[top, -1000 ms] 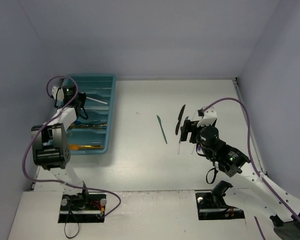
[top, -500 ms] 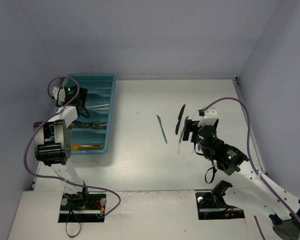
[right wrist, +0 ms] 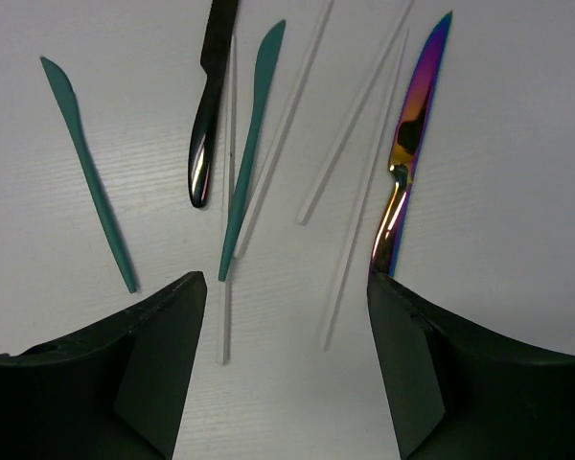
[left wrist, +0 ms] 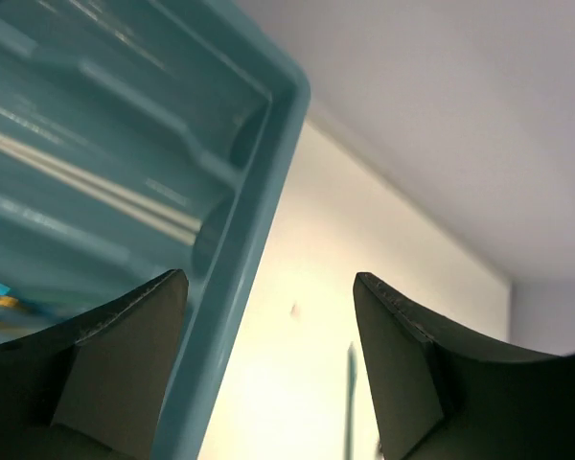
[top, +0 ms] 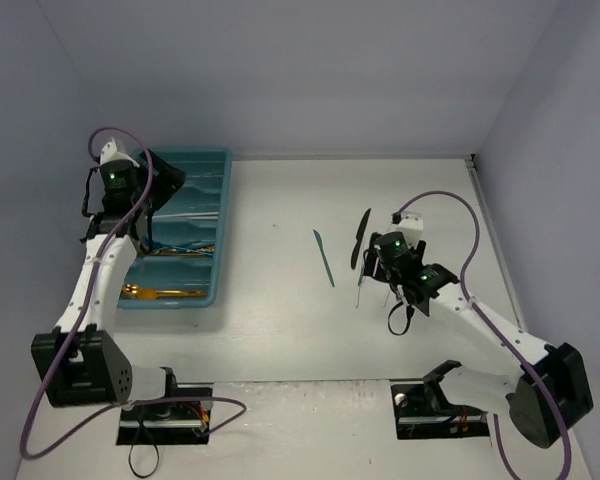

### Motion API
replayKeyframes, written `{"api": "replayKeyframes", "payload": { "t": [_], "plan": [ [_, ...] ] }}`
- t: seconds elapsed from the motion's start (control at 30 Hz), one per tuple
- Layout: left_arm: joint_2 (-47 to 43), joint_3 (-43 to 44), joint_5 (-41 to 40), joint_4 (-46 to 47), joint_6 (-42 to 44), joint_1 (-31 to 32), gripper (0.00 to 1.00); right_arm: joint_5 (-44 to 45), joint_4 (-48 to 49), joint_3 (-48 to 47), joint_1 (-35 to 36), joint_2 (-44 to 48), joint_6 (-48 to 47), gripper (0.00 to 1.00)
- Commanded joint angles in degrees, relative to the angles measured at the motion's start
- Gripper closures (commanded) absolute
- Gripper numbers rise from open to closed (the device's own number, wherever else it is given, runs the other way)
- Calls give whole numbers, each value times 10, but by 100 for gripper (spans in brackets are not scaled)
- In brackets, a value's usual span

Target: Sort the eating utensils into containers

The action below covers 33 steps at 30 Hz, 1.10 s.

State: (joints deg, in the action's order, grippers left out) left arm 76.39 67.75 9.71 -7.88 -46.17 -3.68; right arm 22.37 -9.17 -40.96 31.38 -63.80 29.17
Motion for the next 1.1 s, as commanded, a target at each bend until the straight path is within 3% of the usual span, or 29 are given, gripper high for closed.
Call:
{"api": "replayKeyframes", "payload": {
  "t": [0.0,0.13,0.37,0.73,0.83,1.07],
  "plan": [
    [-89,-1,65,-130,172,4,33,-29,16,-19,2,-68,58,37],
    [-148,-56,90,-142,190,12,33,-40,32,-8,4,-109,85,41],
    [-153,-154,76,-109,191,48,33,-70,85,10,12,-175,112,47],
    [-145,-154,94,-107,188,48,33,-59,114,7,27,-248,128,54],
    [-142,-153,97,-107,188,43,33,-53,113,17,27,-251,136,61],
    [-136,-154,109,-104,180,40,33,-70,106,28,28,-248,144,90]
  ]
}}
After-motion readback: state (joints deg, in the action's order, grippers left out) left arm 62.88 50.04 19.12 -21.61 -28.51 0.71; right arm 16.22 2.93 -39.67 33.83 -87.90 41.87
